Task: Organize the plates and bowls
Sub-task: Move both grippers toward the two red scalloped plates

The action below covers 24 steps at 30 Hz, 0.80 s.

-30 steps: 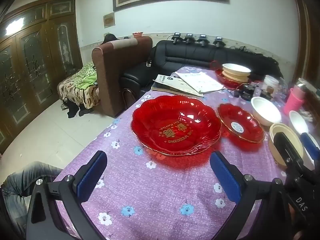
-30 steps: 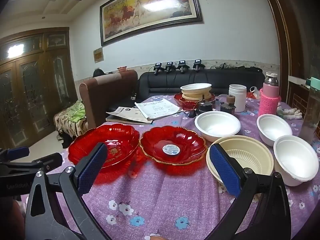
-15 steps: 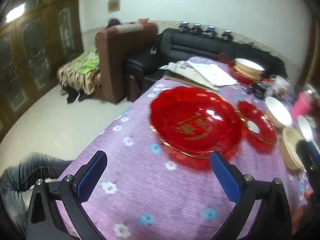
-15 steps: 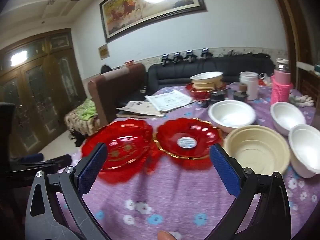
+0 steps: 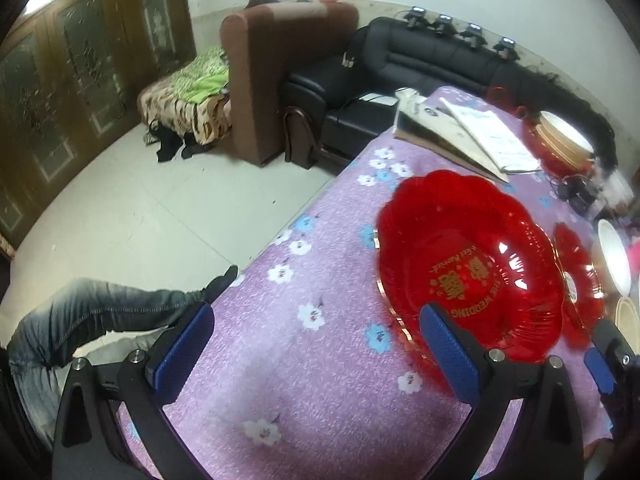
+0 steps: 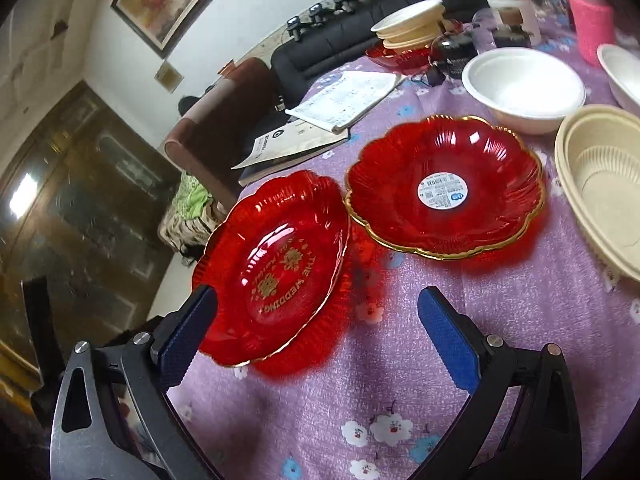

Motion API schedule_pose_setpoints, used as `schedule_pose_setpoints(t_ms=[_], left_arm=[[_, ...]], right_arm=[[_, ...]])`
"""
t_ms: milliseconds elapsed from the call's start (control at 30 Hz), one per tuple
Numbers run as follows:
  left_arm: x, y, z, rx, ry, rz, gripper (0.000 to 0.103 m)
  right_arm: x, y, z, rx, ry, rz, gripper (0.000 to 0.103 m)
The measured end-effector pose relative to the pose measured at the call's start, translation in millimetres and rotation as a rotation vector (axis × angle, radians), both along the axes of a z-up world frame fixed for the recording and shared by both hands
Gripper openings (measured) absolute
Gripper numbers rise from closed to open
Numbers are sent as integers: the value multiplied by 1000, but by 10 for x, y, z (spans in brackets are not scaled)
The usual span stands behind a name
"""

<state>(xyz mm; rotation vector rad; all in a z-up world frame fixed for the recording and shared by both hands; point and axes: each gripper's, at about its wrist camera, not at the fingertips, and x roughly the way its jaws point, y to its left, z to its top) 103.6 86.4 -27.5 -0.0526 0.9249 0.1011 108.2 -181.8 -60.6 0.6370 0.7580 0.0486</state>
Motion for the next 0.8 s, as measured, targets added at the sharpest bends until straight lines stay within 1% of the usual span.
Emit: schedule_pose_setpoints(t_ms=[67, 133, 333, 600, 800], left_arm=[[-27, -62, -14, 8, -1, -20, 102], [43, -62, 6, 3, -5, -24, 102], [-94, -61, 113, -2, -83, -17, 102], [-257, -138, 227, -17, -154, -19, 102], [-234, -220, 197, -18, -147, -33, 102]], right_arm=[[-1, 32, -3, -19, -3, -3, 102], [-13, 25, 31, -15, -7, -3, 102], [-33, -3, 114, -38, -49, -1, 102], [-103, -27, 157, -72, -96, 5, 102], [-111, -89, 138, -60, -96, 0, 102]])
